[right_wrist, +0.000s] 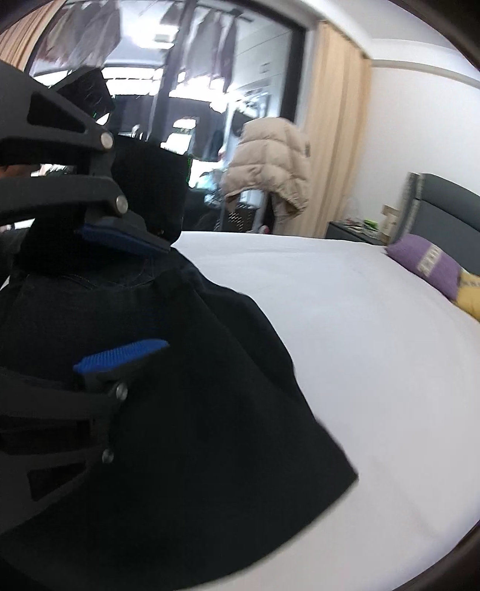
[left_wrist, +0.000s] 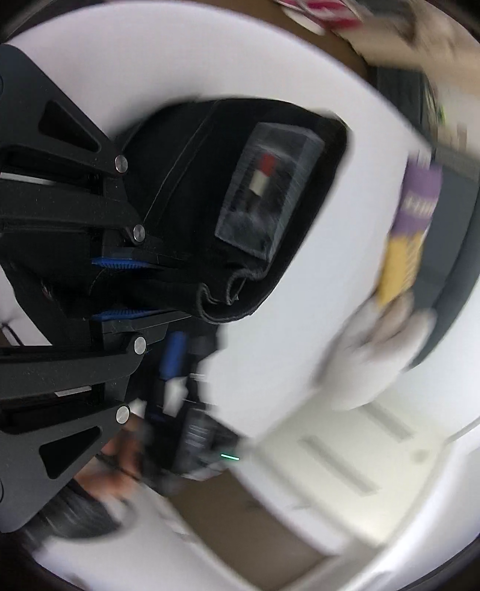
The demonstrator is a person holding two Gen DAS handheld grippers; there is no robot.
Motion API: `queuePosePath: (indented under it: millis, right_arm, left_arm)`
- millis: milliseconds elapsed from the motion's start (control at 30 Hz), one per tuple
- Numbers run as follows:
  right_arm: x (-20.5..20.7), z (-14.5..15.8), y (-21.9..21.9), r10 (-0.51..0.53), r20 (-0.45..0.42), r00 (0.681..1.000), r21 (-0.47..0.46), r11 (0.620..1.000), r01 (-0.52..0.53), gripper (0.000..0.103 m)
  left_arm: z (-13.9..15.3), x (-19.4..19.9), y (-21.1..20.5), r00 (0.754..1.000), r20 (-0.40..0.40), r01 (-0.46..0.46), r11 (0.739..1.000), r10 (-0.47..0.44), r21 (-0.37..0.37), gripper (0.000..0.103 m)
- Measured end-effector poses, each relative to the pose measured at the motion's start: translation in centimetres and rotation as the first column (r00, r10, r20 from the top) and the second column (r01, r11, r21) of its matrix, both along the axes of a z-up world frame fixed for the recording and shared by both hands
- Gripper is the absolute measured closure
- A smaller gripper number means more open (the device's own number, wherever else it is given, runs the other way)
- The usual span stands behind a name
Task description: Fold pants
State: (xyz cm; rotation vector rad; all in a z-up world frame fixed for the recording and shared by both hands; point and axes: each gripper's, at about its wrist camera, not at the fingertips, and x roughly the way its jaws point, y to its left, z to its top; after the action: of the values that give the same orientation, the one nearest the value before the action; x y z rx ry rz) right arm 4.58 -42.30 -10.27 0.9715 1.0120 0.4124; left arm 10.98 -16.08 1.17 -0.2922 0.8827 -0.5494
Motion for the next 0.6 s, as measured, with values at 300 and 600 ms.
queuePosePath:
  millis: [300, 600]
  right_arm:
    - [-1.0, -2.0, -0.8, 0.068, -0.032, 0.997, 0.016, 0.998, -0.067, 0.028]
    - [1.1, -0.7, 3.1, 0.182, -0.022, 0.983, -0.031, 0.983, -0.183, 0.03]
  left_arm:
    - [-5.2, -2.6, -8.5, 0.983, -0.027, 0.183, 0.961, -0.181, 0.205, 0.088]
    - [-4.1, -3.7, -11.9, 0.971, 0.041, 0.209, 0.924, -0.234, 0.32, 0.089]
